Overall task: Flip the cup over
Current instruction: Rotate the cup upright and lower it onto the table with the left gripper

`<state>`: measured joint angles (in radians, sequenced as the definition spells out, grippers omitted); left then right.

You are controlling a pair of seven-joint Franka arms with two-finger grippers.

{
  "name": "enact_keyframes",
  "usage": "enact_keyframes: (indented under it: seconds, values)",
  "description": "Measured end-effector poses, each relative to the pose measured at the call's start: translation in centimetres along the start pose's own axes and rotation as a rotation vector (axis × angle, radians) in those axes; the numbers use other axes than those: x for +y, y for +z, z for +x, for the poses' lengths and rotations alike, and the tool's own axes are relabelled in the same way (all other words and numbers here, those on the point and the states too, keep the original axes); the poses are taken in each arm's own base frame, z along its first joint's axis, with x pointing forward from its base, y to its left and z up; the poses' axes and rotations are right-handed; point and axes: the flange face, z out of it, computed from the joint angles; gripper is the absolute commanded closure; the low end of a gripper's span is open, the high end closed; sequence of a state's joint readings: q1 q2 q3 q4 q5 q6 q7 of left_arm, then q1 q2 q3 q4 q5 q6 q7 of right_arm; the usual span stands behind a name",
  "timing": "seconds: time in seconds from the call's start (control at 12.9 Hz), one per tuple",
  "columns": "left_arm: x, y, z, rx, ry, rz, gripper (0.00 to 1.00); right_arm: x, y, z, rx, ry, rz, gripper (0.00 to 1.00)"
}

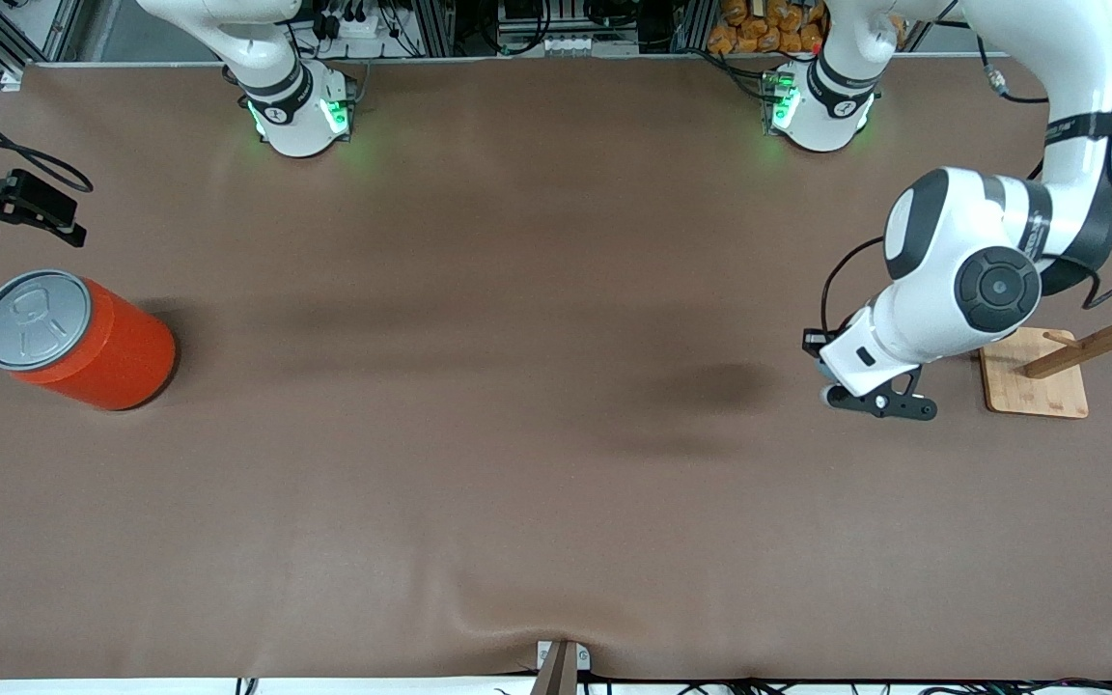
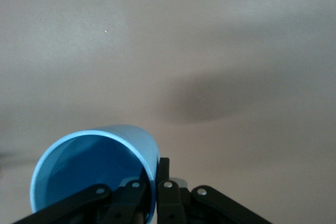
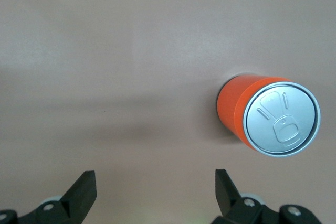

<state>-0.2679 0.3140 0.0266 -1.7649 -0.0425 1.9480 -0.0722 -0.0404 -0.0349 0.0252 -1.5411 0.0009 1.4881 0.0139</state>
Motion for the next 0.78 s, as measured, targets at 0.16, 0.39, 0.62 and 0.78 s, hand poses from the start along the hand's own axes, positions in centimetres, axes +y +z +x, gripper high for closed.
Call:
enact_keyframes:
  seconds: [0.16,0.39,0.62,0.78]
  values:
    - [-0.9,2.9,-0.1,0.045,-0.024,0.005,1.00,-0.9,0.0,0.0,-0.002,0.049,0.000,0.00]
    - [-1.2,7.0,-0.9,0.120,-0.059,0.037,1.00,-1.8,0.7,0.3,-0.017,0.065,0.000,0.00]
    - [-1.4,10.4,-2.3,0.162,-0.097,0.030,1.00,-1.4,1.3,0.8,-0.023,0.074,0.001,0.00]
    - [-1.5,11.4,-2.8,0.161,-0.103,0.030,0.95,-1.5,0.7,1.0,0.002,0.073,0.005,0.00]
